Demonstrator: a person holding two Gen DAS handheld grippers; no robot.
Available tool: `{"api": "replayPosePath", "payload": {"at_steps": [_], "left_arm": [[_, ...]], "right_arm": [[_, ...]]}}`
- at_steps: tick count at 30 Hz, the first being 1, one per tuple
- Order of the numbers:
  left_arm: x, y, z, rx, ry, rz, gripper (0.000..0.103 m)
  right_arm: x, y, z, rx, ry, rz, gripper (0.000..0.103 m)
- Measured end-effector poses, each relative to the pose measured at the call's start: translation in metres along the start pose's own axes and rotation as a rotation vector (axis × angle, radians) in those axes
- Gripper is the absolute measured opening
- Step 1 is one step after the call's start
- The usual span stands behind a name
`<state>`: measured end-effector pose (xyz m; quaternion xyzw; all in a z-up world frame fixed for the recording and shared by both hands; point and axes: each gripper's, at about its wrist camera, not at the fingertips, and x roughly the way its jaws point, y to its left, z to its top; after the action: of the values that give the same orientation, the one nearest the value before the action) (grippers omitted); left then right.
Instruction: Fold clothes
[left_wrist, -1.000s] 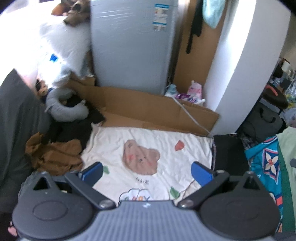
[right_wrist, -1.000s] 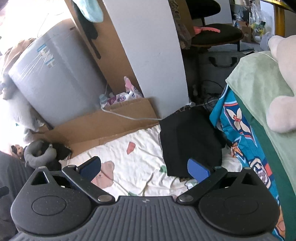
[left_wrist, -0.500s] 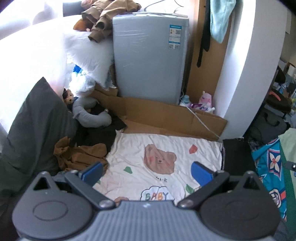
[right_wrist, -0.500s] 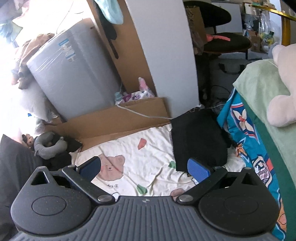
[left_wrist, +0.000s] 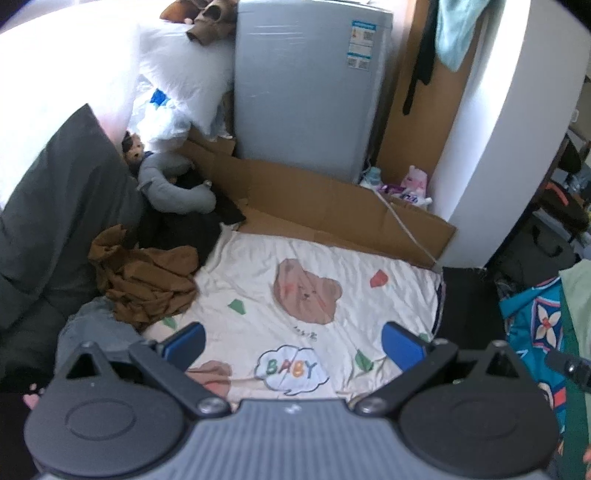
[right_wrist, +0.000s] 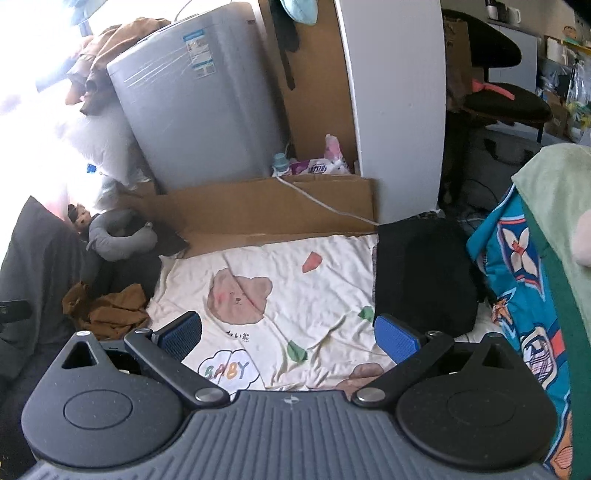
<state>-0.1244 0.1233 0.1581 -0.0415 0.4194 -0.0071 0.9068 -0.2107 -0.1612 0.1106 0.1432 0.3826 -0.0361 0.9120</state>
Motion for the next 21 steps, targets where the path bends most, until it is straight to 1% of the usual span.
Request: {"api": "replayPosePath", "payload": {"at_steps": [3,6,11,13,15,17,21], "left_arm": [[0.01,-0.01,-0.012,0.023,-0.006,0.002,0.103],[0.019,-0.019,-0.023,0.04,-0.012,0.006,0.103],[0.027,-0.02,-0.039,0.05,-0.002,0.036,0.103],[0.032,-0.019,-0.045,0.055,0.006,0.036,0.103],[0.036,-0.019,-0.051,0.07,0.012,0.053,0.103],[0.041,-0.017,-0.056,0.063,0.018,0.073,0.103],[0.049,-0.009,-0.063,0.024,0.016,0.101,0.103]], "right_arm": [[0.008,0.003,-0.007,0.007,0.019,0.011,0.103],[0.013,0.011,-0.018,-0.031,0.034,-0.002,0.103],[0.019,0.023,-0.031,-0.051,0.051,-0.009,0.103],[0.022,0.028,-0.034,-0.071,0.053,-0.015,0.103],[0.024,0.031,-0.036,-0.092,0.055,-0.018,0.103],[0.024,0.033,-0.036,-0.106,0.05,-0.013,0.103],[0.03,0.036,-0.038,-0.124,0.073,-0.007,0.103]]}}
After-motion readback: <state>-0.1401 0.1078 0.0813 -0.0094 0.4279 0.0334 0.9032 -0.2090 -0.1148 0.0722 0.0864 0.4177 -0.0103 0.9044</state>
